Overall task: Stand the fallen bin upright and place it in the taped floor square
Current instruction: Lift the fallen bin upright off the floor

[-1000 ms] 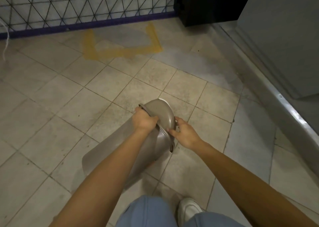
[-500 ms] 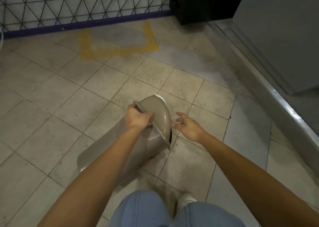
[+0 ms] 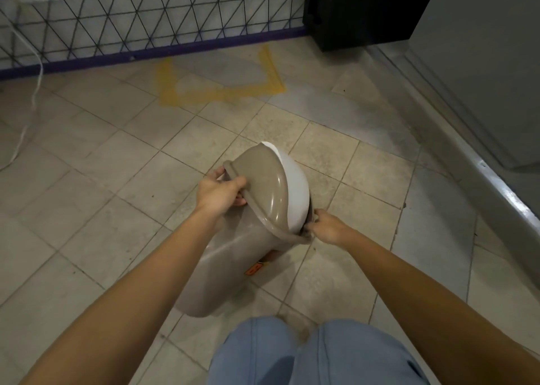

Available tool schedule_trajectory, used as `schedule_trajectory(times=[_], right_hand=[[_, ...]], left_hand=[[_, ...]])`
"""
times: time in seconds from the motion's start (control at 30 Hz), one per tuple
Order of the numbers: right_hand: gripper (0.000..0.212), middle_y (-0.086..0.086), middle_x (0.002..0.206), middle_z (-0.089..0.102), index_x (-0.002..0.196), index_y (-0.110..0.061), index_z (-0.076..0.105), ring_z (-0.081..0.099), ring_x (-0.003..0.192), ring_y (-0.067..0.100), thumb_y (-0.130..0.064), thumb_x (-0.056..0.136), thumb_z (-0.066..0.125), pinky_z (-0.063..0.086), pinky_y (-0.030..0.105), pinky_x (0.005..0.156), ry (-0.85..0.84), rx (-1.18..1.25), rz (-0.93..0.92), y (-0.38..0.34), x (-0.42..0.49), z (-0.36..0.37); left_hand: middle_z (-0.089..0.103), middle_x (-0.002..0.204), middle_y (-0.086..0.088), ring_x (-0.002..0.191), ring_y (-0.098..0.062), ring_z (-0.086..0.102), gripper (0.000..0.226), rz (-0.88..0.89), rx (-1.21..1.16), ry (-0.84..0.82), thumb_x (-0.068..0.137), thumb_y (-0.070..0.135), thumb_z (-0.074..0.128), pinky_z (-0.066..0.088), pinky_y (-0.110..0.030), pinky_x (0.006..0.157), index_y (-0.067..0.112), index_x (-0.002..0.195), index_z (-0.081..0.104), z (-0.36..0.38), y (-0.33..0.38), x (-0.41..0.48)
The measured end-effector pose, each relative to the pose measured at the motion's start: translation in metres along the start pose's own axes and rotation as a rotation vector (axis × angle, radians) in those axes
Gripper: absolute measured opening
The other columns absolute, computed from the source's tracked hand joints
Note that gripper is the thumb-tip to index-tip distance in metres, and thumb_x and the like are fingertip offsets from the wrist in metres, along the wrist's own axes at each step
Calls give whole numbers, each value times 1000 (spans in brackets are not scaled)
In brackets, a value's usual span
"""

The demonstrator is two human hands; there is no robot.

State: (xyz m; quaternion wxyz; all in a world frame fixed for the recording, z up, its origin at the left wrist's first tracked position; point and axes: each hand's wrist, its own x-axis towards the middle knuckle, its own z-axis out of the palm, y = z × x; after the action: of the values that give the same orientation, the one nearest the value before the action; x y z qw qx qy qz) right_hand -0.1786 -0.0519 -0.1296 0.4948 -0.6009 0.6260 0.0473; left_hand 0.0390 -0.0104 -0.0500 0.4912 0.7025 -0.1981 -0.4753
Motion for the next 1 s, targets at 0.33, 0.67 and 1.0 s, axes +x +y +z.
schedule_trajectory(times=[0.33, 0.67, 1.0], right_hand=[[9, 9, 76, 57, 90, -3, 58, 55, 63, 17, -8, 84, 53, 51, 25, 58, -84, 461, 81, -16, -7, 2], [11, 11, 79, 61, 84, -3, 62, 58, 66, 16, -7, 74, 66, 52, 24, 63, -94, 507, 17, -35, -28, -25], [84, 3, 109, 59, 132, -10, 39, 61, 94, 16, -29, 63, 82, 54, 28, 73, 88, 347, -135, -50, -54, -49]], left_hand=[[59, 67, -2, 44, -2, 56, 67, 33, -63, -39, 76, 1, 64, 46, -16, 44, 9, 138, 39, -23, 12, -6], [58, 75, -4, 55, -9, 51, 46, 29, -107, -89, 84, 4, 57, 45, -17, 44, 5, 129, 50, -51, 11, -13], [64, 83, -6, 67, -12, 61, 24, 40, -81, -145, 88, 9, 49, 54, -26, 61, 11, 107, 62, -56, -7, -8]])
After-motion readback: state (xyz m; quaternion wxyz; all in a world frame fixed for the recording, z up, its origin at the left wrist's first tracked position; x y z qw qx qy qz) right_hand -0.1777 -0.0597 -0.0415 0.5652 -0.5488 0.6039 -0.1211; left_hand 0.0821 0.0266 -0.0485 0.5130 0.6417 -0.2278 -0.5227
